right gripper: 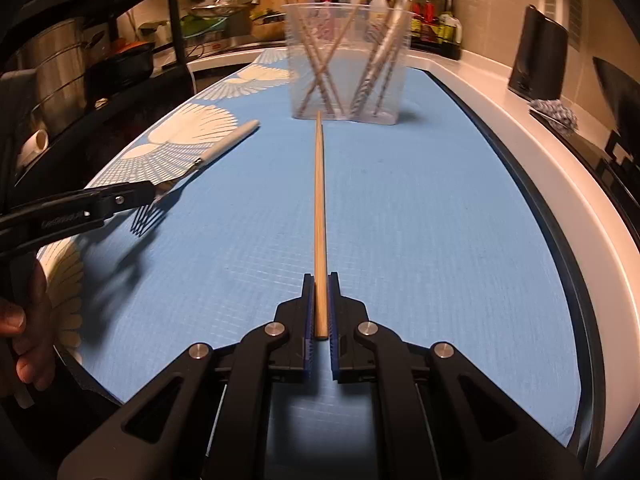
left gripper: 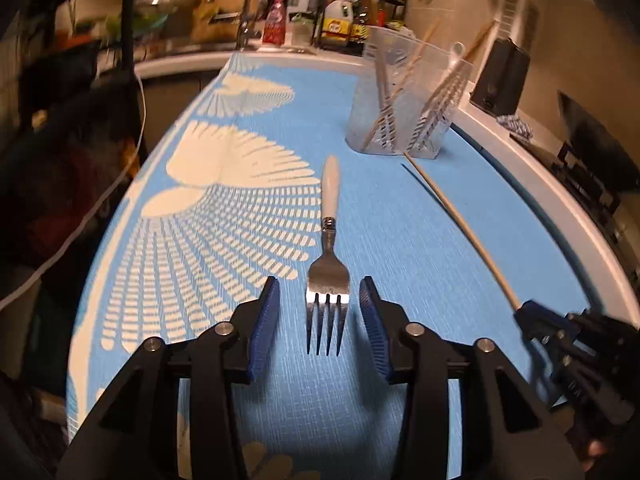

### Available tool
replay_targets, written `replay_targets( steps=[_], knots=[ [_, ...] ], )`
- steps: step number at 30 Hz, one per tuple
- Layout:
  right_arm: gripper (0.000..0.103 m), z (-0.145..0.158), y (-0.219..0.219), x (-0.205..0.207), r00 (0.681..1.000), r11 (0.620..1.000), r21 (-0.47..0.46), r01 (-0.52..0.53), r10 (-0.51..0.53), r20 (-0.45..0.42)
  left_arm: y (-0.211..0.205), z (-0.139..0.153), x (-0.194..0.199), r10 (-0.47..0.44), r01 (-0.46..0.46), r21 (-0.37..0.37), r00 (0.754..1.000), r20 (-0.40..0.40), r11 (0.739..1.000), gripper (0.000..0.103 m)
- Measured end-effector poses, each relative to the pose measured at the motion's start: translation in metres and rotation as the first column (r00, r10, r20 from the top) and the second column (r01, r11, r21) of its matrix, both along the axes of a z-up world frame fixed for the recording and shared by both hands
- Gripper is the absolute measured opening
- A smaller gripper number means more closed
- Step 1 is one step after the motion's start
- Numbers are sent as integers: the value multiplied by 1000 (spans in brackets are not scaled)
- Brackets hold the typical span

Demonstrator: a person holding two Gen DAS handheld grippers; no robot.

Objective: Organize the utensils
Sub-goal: 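Close the left tool on the fork's neck while the right tool holds its chopstick, then carry the fork in the left tool into the container while the right tool lowers its chopstick there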

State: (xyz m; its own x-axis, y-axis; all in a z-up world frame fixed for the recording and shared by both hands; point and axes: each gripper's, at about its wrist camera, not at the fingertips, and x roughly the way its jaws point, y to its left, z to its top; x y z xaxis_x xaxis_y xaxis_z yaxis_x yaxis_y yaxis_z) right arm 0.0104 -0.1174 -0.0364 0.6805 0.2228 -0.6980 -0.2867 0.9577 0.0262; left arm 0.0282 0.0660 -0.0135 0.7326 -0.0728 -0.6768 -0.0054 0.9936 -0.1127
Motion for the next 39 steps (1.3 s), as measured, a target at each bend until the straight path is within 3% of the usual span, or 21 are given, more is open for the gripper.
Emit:
replay_targets(
  steps=[3,6,9,12,13,17,23,39],
  knots=[
    [7,-3,-6,1,1000,1000,9,11,-11,-4,-20,-5,-1,-29,29,126,1000,3,992,47],
    [7,-3,-7,1,1000,1000,17,12,-12,-1,-34,-11,0,-33,32,247,999,-1,968,25],
    [7,-4,-6,1,1000,1000,17,10,-10,1,-34,-13,2,-2,4,294,1000,-7,956,21],
    [7,-4,-7,1,1000,1000,23,10,-10,1,-27,-11,2,19,-14,271,1000,-14,962,20],
    [7,-4,-7,1,1000,1000,23,9,-9,1,-25,-11,2,29,-24,262,999,-14,965,14],
    [7,-4,-8,0,1000,999,33,10,-10,6,-4,-8,-4,83,-82,101,996,-12,991,7],
    [8,-7,-10,-4,999,998,53,23,-26,39,4,-16,-13,109,-109,-17,994,-4,994,6],
    [8,-13,-12,-11,991,997,75,15,-25,133,-5,-20,-19,122,-123,13,992,30,992,7]
  ],
)
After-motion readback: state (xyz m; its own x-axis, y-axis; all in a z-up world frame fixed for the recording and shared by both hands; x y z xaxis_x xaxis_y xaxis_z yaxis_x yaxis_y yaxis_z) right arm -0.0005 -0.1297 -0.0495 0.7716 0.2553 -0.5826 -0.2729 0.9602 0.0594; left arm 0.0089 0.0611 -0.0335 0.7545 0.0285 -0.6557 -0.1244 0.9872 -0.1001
